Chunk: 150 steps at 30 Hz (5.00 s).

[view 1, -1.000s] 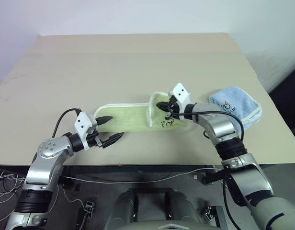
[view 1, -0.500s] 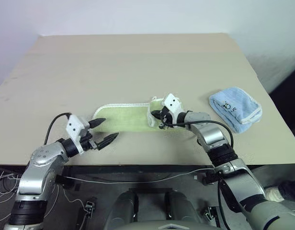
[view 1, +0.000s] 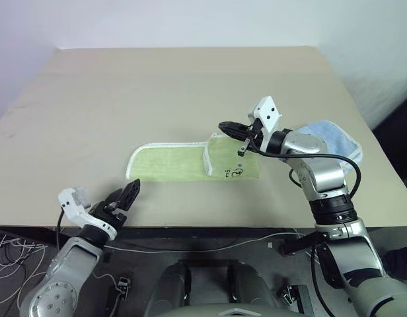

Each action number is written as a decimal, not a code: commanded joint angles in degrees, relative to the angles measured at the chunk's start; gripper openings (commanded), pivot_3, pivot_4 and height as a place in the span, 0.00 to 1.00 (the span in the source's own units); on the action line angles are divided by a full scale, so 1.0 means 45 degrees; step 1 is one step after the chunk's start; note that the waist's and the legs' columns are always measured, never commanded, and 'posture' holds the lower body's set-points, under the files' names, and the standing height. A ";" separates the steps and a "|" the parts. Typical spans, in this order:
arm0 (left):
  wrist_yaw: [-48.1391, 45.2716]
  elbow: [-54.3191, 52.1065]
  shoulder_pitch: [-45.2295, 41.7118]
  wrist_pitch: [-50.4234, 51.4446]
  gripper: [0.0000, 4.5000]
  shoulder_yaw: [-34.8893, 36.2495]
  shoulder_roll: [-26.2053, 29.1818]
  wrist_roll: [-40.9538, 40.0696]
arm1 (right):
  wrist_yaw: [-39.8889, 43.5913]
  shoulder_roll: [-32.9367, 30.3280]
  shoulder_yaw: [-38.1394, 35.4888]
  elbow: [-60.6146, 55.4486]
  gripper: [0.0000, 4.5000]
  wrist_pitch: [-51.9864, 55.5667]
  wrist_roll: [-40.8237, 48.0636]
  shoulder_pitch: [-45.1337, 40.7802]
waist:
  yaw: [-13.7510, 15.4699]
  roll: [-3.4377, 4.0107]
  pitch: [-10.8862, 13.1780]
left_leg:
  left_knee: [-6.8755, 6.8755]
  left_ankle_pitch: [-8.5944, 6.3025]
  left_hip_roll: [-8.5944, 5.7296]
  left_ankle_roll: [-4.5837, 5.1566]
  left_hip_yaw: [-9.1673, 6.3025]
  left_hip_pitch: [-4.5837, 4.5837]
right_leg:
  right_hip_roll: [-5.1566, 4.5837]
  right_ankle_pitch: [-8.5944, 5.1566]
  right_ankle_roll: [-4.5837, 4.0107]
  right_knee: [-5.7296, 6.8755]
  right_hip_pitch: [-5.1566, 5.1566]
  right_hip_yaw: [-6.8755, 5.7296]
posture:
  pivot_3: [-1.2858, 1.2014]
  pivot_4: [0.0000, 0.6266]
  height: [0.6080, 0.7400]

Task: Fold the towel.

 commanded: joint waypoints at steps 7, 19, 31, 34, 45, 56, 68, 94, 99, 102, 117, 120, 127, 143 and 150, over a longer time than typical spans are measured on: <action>0.4773 0.0611 -0.1988 0.0397 0.98 -0.0492 -0.0544 -0.2280 | -0.0108 0.0015 -0.0263 -0.0223 0.00 -0.0147 0.0163 -0.0181 | -0.0017 0.0000 0.0000 | 0.0002 0.0002 -0.0003 -0.0003 0.0004 0.0001 | 0.0026 0.0000 0.0000 0.0002 -0.0002 -0.0009 | 0.52 0.24 1.00; 0.5844 0.2910 -0.3947 0.0240 0.98 -0.0594 -0.0447 -0.3196 | -0.0580 -0.0222 -0.0655 -0.0922 0.00 0.0085 0.0274 0.0293 | 0.0326 0.0015 -0.0010 | 0.0011 0.0010 -0.0024 -0.0014 -0.0003 0.0024 | 0.0021 0.0000 0.0000 0.0006 0.0031 -0.0020 | 0.52 0.24 1.00; 0.5450 0.3316 -0.4419 -0.0012 0.31 -0.0485 -0.0419 -0.2870 | -0.0939 -0.0280 -0.0713 -0.1305 0.00 0.0209 0.0373 0.0595 | 0.0292 0.0015 -0.0009 | 0.0014 0.0013 -0.0032 -0.0018 -0.0012 0.0027 | 0.0018 0.0000 0.0000 0.0002 0.0043 -0.0027 | 0.52 0.24 1.00; 0.5464 0.3372 -0.4508 -0.0198 0.09 -0.0351 -0.0485 -0.2904 | -0.1017 -0.0255 -0.0698 -0.1292 0.00 0.0187 0.0402 0.0598 | 0.0261 0.0012 -0.0008 | 0.0010 0.0013 -0.0030 -0.0018 -0.0011 0.0023 | 0.0020 0.0000 0.0000 0.0002 0.0032 -0.0025 | 0.52 0.24 1.00; 0.4649 0.3840 -0.4763 -0.0938 0.01 0.0989 0.0609 -0.2789 | -0.1204 -0.0293 -0.0748 -0.1405 0.00 0.0212 0.0448 0.0768 | 0.0191 0.0007 -0.0004 | -0.0001 0.0013 -0.0019 -0.0019 -0.0008 0.0018 | 0.0029 -0.0001 -0.0001 0.0000 0.0017 -0.0021 | 0.52 0.24 1.00; 0.2136 0.4486 -0.5473 -0.0959 0.01 0.2521 0.3974 -0.2047 | -0.1359 -0.0403 -0.0911 -0.1503 0.00 0.0259 0.0440 0.0920 | 0.0001 -0.0004 0.0004 | -0.0014 0.0014 -0.0012 -0.0021 -0.0011 0.0011 | 0.0030 -0.0002 -0.0003 -0.0001 0.0006 -0.0024 | 0.52 0.24 1.00; -0.2254 0.1795 -0.7608 0.0613 0.01 -0.2582 0.5173 0.0435 | -0.1803 -0.0322 -0.1017 -0.1652 0.00 0.0278 0.0373 0.1113 | -0.0042 0.0003 0.0008 | -0.0026 0.0014 -0.0018 -0.0023 -0.0007 0.0003 | 0.0024 -0.0001 -0.0003 -0.0007 -0.0003 -0.0016 | 0.52 0.24 1.00; -0.6763 0.1674 -0.8113 0.2057 0.67 -0.5913 0.5381 0.4876 | -0.2214 -0.0476 -0.1126 -0.2620 0.00 0.0703 0.0440 0.1578 | -0.0040 0.0001 0.0017 | -0.0026 0.0014 -0.0010 -0.0020 0.0000 0.0000 | 0.0029 -0.0002 -0.0001 -0.0006 -0.0009 -0.0006 | 0.52 0.24 1.00; -0.6099 0.2377 -0.8303 0.2001 0.67 -0.3631 0.5079 0.4132 | -0.1760 -0.0269 -0.0761 -0.2690 0.00 0.0969 0.0685 0.1187 | -0.0044 -0.0001 0.0022 | -0.0026 0.0014 -0.0004 -0.0020 -0.0002 0.0000 | 0.0030 -0.0002 -0.0001 -0.0004 -0.0011 -0.0008 | 0.52 0.24 1.00; -0.5740 0.3348 -0.8721 0.1154 0.54 -0.3491 0.5055 0.5420 | -0.1466 0.0178 -0.0168 -0.2702 0.00 0.1234 0.0800 0.0843 | -0.0042 -0.0002 0.0022 | -0.0024 0.0014 -0.0004 -0.0020 -0.0002 0.0001 | 0.0033 -0.0001 0.0000 -0.0003 -0.0011 -0.0011 | 0.52 0.24 1.00; -0.8006 0.6669 -0.8219 -0.2430 0.00 -0.8187 0.5370 1.1543 | -0.1588 0.2585 0.2437 0.0984 0.00 0.1439 -0.0523 0.0958 | -0.0074 0.0000 0.0021 | -0.0038 0.0018 -0.0017 -0.0027 0.0000 -0.0004 | 0.0029 -0.0001 -0.0001 0.0002 -0.0033 -0.0012 | 0.52 0.24 1.00; -0.7987 0.7071 -0.8098 -0.2631 0.00 -0.8018 0.5156 1.1844 | -0.1570 0.2454 0.2669 0.1348 0.00 0.1326 -0.0909 0.1295 | -0.0070 0.0009 0.0009 | -0.0032 0.0018 -0.0017 -0.0027 0.0000 -0.0002 | 0.0024 0.0000 0.0000 0.0003 -0.0027 -0.0011 | 0.52 0.24 1.00; -0.7521 0.6144 -0.8152 -0.1382 0.00 -0.4741 0.3811 0.8993 | -0.1162 0.1938 0.2113 -0.0427 0.00 0.0541 -0.0699 0.1807 | -0.0054 0.0004 0.0007 | -0.0025 0.0016 -0.0014 -0.0025 -0.0006 0.0001 | 0.0021 0.0000 0.0001 0.0006 -0.0017 -0.0014 | 0.52 0.24 1.00; -0.5619 0.8142 -0.8611 0.5783 0.50 0.1203 0.3919 0.2404 | -0.1225 0.0391 0.0459 -0.2996 0.00 0.0603 -0.0065 0.2408 | -0.0053 -0.0011 0.0017 | -0.0010 0.0017 -0.0012 -0.0025 -0.0010 -0.0014 | 0.0027 0.0001 0.0004 0.0017 -0.0032 -0.0021 | 0.52 0.24 1.00; -0.6176 0.8610 -0.8767 0.6982 1.00 0.0208 0.3975 0.2517 | -0.1629 0.0635 0.0552 -0.3441 0.00 0.0678 -0.0042 0.2774 | -0.0048 -0.0010 0.0016 | -0.0014 0.0017 -0.0012 -0.0028 -0.0009 -0.0014 | 0.0026 0.0001 0.0003 0.0016 -0.0033 -0.0017 | 0.52 0.24 1.00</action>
